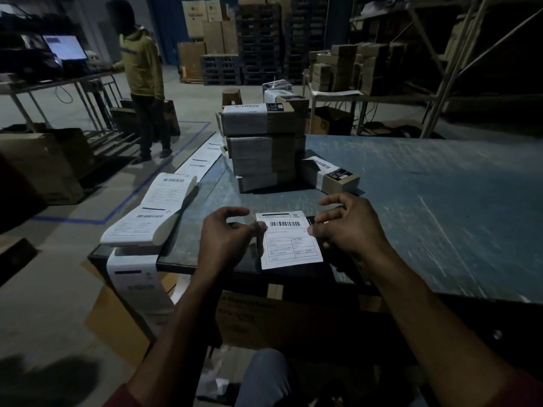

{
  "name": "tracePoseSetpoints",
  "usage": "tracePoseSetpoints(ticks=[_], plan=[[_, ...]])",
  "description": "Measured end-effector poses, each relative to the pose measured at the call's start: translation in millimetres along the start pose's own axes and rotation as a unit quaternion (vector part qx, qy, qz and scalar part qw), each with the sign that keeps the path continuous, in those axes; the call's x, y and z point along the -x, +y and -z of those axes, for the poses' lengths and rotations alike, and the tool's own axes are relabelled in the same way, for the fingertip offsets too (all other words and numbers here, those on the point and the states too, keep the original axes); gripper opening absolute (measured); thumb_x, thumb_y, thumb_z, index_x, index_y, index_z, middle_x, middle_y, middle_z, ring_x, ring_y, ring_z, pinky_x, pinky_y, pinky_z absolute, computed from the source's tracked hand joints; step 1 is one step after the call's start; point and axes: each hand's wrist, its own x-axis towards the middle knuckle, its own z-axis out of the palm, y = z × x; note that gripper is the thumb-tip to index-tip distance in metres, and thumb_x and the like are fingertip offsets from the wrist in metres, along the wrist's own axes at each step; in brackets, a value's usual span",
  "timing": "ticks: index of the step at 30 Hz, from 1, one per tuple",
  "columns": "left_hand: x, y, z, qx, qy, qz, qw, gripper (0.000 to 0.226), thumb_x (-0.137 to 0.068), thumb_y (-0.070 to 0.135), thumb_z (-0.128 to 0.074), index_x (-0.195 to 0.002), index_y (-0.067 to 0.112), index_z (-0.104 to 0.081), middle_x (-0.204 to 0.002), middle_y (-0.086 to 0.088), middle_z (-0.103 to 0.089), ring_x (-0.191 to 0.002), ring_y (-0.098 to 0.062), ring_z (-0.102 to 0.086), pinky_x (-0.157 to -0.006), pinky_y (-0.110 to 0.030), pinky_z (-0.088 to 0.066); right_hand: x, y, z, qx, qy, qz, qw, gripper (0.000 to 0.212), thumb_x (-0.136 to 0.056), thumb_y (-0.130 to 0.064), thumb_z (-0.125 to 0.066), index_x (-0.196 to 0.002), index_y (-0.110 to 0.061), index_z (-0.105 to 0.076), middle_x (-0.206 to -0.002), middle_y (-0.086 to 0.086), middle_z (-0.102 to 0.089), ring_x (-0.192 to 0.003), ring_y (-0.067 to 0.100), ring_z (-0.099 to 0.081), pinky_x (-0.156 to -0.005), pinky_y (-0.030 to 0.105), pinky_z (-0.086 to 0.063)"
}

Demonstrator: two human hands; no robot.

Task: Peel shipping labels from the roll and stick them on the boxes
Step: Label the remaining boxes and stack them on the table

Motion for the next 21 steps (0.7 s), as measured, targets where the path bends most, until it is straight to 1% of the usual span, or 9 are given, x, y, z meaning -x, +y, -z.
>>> tracePoseSetpoints(ticks=[2, 3, 5, 8, 10, 13, 15, 17, 21], plan=[[-1.2, -1.7, -1.3, -0.021, 0.007, -0.014, 1.0, 0.038, -0.073, 0.03, -0.095, -0.105, 0.025, -0.075, -0.074, 0.0, -0.077, -0.066, -0.012, -0.071, -0.069, -0.033, -0.055, -2.2, 0.1, -0.7, 0.009, 0.005, -0.002, 1.0, 0.049, -0.068, 0.002, -0.092, -0.103, -0.022, -0.068, -0.092, 0.002, -0.075, -0.083, 0.021, -0.075, -0.057, 0.035, -0.061], [-0.9, -1.6, -1.7, -0.038, 0.01, -0.021, 0.999, 0.034, -0.073, 0.031, -0.094, -0.102, 0.026, -0.076, -0.076, 0.001, -0.078, -0.07, -0.013, -0.073, -0.07, -0.033, -0.056, -2.8, 0.1, -1.3, 0.014, 0.006, -0.002, 1.0, 0.049, -0.067, 0.001, -0.093, -0.102, -0.022, -0.068, -0.091, 0.002, -0.075, -0.082, 0.021, -0.075, -0.056, 0.034, -0.061], [-0.1, 0.2, -2.4, -0.08, 0.014, -0.039, 0.996, 0.03, -0.074, 0.033, -0.092, -0.099, 0.027, -0.077, -0.079, 0.003, -0.078, -0.071, -0.011, -0.074, -0.067, -0.031, -0.058, -4.2, 0.2, -2.5, 0.027, 0.006, -0.002, 1.0, 0.049, -0.066, 0.0, -0.094, -0.101, -0.021, -0.068, -0.09, 0.002, -0.075, -0.08, 0.021, -0.075, -0.056, 0.035, -0.061], [2.0, 4.0, -2.8, -0.135, 0.021, -0.073, 0.988, 0.022, -0.079, 0.033, -0.087, -0.098, 0.025, -0.079, -0.081, 0.005, -0.079, -0.069, -0.005, -0.074, -0.067, -0.028, -0.06, -5.2, -0.7, -3.3, 0.047, 0.008, 0.002, 0.999, 0.048, -0.065, 0.0, -0.095, -0.099, -0.02, -0.07, -0.087, 0.001, -0.075, -0.078, 0.02, -0.075, -0.058, 0.038, -0.064], [4.8, 6.6, -3.2, -0.158, 0.026, -0.09, 0.983, 0.019, -0.083, 0.033, -0.085, -0.098, 0.024, -0.08, -0.082, 0.007, -0.079, -0.067, -0.001, -0.072, -0.062, -0.022, -0.056, -5.7, -1.5, -3.1, 0.06, 0.008, 0.005, 0.998, 0.047, -0.064, 0.0, -0.095, -0.098, -0.02, -0.07, -0.085, 0.001, -0.075, -0.077, 0.019, -0.075, -0.059, 0.04, -0.065], [10.0, 10.1, -4.5, -0.181, 0.03, -0.1, 0.978, 0.02, -0.085, 0.036, -0.083, -0.1, 0.025, -0.079, -0.086, 0.006, -0.08, -0.071, -0.001, -0.07, -0.059, -0.016, -0.045, -5.5, -2.9, -2.8, 0.07, 0.01, 0.006, 0.997, 0.045, -0.063, 0.0, -0.096, -0.095, -0.02, -0.072, -0.083, 0.0, -0.076, -0.075, 0.017, -0.075, -0.059, 0.039, -0.065], [11.2, 11.7, -4.7, -0.187, 0.038, -0.097, 0.977, 0.023, -0.083, 0.037, -0.084, -0.102, 0.026, -0.078, -0.086, 0.006, -0.079, -0.075, -0.003, -0.07, -0.059, -0.017, -0.044, -5.3, -3.2, -2.6, 0.073, 0.013, 0.006, 0.997, 0.044, -0.062, 0.0, -0.096, -0.094, -0.019, -0.072, -0.081, 0.0, -0.076, -0.073, 0.017, -0.075, -0.058, 0.037, -0.064], [10.9, 12.0, -4.9, -0.19, 0.044, -0.092, 0.976, 0.025, -0.082, 0.038, -0.085, -0.102, 0.027, -0.078, -0.086, 0.006, -0.079, -0.076, -0.006, -0.071, -0.062, -0.02, -0.048, -5.4, -3.7, -2.0, 0.078, 0.015, 0.006, 0.997, 0.044, -0.061, 0.0, -0.097, -0.093, -0.019, -0.073, -0.08, 0.0, -0.076, -0.072, 0.016, -0.075, -0.057, 0.037, -0.064], [12.2, 11.6, -6.3, -0.214, 0.057, -0.095, 0.971, 0.023, -0.082, 0.042, -0.082, -0.1, 0.027, -0.077, -0.082, 0.005, -0.078, -0.079, -0.012, -0.073, -0.072, -0.03, -0.057, -6.1, -5.4, -1.2, 0.092, 0.01, 0.008, 0.996, 0.042, -0.061, -0.001, -0.097, -0.091, -0.018, -0.073, -0.078, -0.001, -0.076, -0.072, 0.016, -0.075, -0.061, 0.039, -0.065]])
